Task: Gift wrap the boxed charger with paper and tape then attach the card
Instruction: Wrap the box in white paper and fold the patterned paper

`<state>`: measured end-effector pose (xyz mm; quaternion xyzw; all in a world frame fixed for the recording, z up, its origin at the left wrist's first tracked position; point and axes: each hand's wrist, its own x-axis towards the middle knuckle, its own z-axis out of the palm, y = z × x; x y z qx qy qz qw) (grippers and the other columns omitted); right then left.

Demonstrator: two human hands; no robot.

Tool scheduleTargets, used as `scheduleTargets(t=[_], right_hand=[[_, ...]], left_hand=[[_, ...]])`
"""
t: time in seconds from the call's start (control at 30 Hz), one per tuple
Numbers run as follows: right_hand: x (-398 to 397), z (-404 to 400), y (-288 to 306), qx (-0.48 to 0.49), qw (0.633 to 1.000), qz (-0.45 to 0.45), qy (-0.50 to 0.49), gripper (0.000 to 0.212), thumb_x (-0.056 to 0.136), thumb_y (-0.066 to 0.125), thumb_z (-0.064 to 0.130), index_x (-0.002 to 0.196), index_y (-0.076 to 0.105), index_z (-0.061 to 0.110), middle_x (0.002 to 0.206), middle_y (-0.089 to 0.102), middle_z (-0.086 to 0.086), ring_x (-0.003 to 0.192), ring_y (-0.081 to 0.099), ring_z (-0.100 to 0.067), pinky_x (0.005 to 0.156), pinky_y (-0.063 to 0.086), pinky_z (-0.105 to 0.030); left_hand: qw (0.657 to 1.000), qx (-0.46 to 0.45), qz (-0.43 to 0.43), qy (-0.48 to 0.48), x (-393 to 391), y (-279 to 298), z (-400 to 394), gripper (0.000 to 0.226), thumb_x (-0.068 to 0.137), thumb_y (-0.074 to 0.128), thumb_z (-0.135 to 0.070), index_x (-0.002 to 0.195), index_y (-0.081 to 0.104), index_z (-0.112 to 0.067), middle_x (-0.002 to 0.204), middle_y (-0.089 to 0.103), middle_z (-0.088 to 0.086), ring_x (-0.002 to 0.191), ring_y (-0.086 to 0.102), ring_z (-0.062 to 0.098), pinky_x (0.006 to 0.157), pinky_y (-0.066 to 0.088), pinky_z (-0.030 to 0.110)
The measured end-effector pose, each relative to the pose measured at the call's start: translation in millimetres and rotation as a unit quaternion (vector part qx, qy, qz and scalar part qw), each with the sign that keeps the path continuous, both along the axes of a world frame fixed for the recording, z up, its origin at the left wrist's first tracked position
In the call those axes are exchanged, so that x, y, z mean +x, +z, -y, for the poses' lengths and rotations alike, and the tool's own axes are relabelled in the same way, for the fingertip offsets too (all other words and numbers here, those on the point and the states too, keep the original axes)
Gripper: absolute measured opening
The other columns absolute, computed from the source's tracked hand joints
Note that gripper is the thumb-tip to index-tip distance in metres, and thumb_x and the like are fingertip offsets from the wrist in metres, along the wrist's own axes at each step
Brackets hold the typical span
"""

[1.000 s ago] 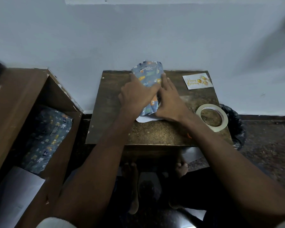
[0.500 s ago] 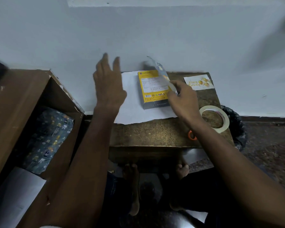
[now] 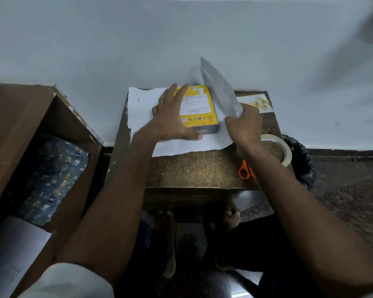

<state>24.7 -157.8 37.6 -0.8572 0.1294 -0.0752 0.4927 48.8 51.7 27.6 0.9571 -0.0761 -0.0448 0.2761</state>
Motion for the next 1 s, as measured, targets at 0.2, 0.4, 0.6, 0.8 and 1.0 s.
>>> scheduleTargets(t=[0.2, 0.4, 0.6, 0.8, 1.0], right_hand=[[-3, -4, 6, -0.021, 1.0, 0.01, -0.001, 0.014, 0.082, 0.065, 0.007, 0.09, 0.066, 0.019, 0.084, 0.067, 0.002, 0.086, 0.067, -0.026, 0.071, 0.057, -0.036], [-4, 1, 9, -0.018, 0.999, 0.0, -0.027, 0.012, 0.08, 0.058, 0.001, 0.085, 0.066, 0.009, 0.079, 0.065, 0.0, 0.08, 0.066, -0.027, 0.063, 0.055, -0.036], [-3, 1, 8, 0.0, 1.0, -0.004, -0.028, 0.006, 0.078, 0.058, 0.002, 0.081, 0.063, 0.001, 0.076, 0.065, -0.007, 0.067, 0.06, -0.024, 0.051, 0.042, -0.028], [-4, -3, 14, 0.04, 0.998, 0.029, -0.032, 0.045, 0.089, 0.064, 0.017, 0.056, 0.033, 0.019, 0.043, 0.034, 0.014, 0.041, 0.028, -0.007, 0.044, 0.024, -0.024], [-11, -19, 20, -0.007, 0.996, 0.087, 0.021, 0.056, 0.096, 0.067, 0.027, 0.051, 0.033, 0.022, 0.041, 0.031, 0.01, 0.042, 0.029, -0.011, 0.045, 0.019, -0.025]], left_hand=[[0.999, -0.038, 0.035, -0.002, 5, -2, -1, 0.137, 0.042, 0.09, -0.062, 0.159, 0.025, -0.034, 0.156, 0.024, 0.003, 0.145, 0.033, 0.023, 0.121, 0.03, 0.048], [0.998, -0.032, 0.059, 0.002, 6, -5, -5, 0.13, 0.041, 0.09, -0.057, 0.153, 0.029, -0.031, 0.148, 0.029, 0.002, 0.138, 0.035, 0.022, 0.111, 0.032, 0.038], [0.998, -0.022, 0.058, 0.006, 3, -7, -7, 0.128, 0.042, 0.088, -0.059, 0.152, 0.03, -0.03, 0.149, 0.028, 0.002, 0.139, 0.034, 0.023, 0.114, 0.035, 0.042], [0.999, -0.009, 0.034, 0.013, 2, -4, -7, 0.119, 0.041, 0.087, -0.06, 0.146, 0.037, -0.032, 0.15, 0.024, 0.0, 0.141, 0.031, 0.023, 0.118, 0.032, 0.045], [0.999, -0.036, 0.004, -0.011, -4, 2, -12, 0.105, 0.047, 0.098, -0.066, 0.136, 0.045, -0.051, 0.157, 0.014, -0.005, 0.146, 0.024, 0.026, 0.12, 0.032, 0.046]])
